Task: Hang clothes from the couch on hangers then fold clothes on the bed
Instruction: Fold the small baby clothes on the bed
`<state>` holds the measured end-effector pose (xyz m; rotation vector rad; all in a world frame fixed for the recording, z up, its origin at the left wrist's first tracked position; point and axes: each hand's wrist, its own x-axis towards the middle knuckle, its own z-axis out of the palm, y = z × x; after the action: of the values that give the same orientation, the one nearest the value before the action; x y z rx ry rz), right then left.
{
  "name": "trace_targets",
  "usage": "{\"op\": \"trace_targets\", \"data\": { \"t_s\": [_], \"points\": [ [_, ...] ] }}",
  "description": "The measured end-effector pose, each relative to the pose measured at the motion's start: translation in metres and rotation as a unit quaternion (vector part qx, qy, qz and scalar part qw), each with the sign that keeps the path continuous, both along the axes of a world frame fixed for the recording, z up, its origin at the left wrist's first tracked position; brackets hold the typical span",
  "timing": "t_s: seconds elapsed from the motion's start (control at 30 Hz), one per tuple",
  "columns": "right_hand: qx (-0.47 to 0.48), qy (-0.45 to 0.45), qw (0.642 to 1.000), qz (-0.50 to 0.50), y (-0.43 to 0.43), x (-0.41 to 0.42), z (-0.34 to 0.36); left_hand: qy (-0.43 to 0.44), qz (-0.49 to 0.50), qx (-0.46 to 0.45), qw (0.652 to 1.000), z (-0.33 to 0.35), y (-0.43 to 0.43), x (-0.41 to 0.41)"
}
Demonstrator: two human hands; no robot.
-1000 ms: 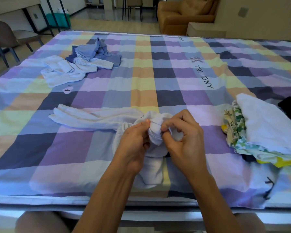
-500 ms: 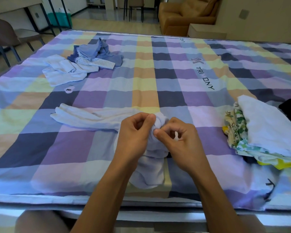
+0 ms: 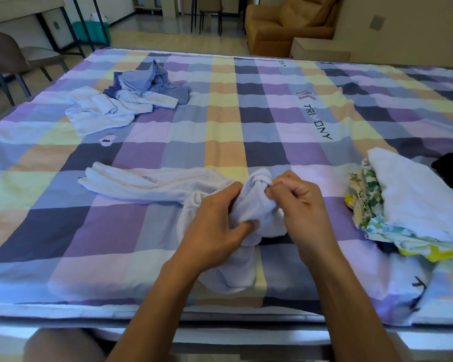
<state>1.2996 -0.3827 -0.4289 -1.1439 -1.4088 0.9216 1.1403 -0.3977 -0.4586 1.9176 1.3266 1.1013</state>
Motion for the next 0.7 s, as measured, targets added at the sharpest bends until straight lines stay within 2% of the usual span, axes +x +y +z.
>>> {"op": "trace_targets", "data": {
  "t_s": [0.07, 0.13, 0.3, 0.43, 0.5, 0.6, 0.63, 0.7],
  "points": [
    [-0.012, 0.012, 1.000, 0.011, 0.004, 0.006, 0.004, 0.041, 0.027, 0.034, 0.998, 0.000, 0.008, -0.003],
    [-0.011, 0.036, 0.999, -0.006, 0.007, 0.017, 0.009, 0.065, 0.013, 0.057, 0.996, 0.006, 0.019, -0.012],
    [-0.001, 0.119, 0.992, -0.034, 0.008, 0.035, 0.017, 0.097, 0.022, 0.073, 0.992, 0.019, 0.037, -0.026],
    [-0.044, 0.281, 0.958, -0.034, 0.008, 0.046, 0.029, 0.139, 0.069, 0.064, 0.986, 0.013, 0.046, -0.042],
    [-0.056, 0.262, 0.964, -0.002, 0.007, 0.046, 0.033, 0.151, 0.103, 0.045, 0.982, 0.011, 0.051, -0.047],
    [-0.091, 0.143, 0.985, 0.039, 0.007, 0.040, 0.028, 0.198, 0.156, 0.070, 0.965, 0.025, 0.045, -0.044],
    [-0.091, 0.118, 0.988, 0.044, 0.007, 0.037, 0.027, 0.179, 0.158, 0.101, 0.966, 0.035, 0.036, -0.039],
    [-0.084, 0.108, 0.989, 0.048, 0.005, 0.029, 0.028, 0.077, 0.113, 0.123, 0.983, 0.059, 0.010, -0.018]
  ]
}}
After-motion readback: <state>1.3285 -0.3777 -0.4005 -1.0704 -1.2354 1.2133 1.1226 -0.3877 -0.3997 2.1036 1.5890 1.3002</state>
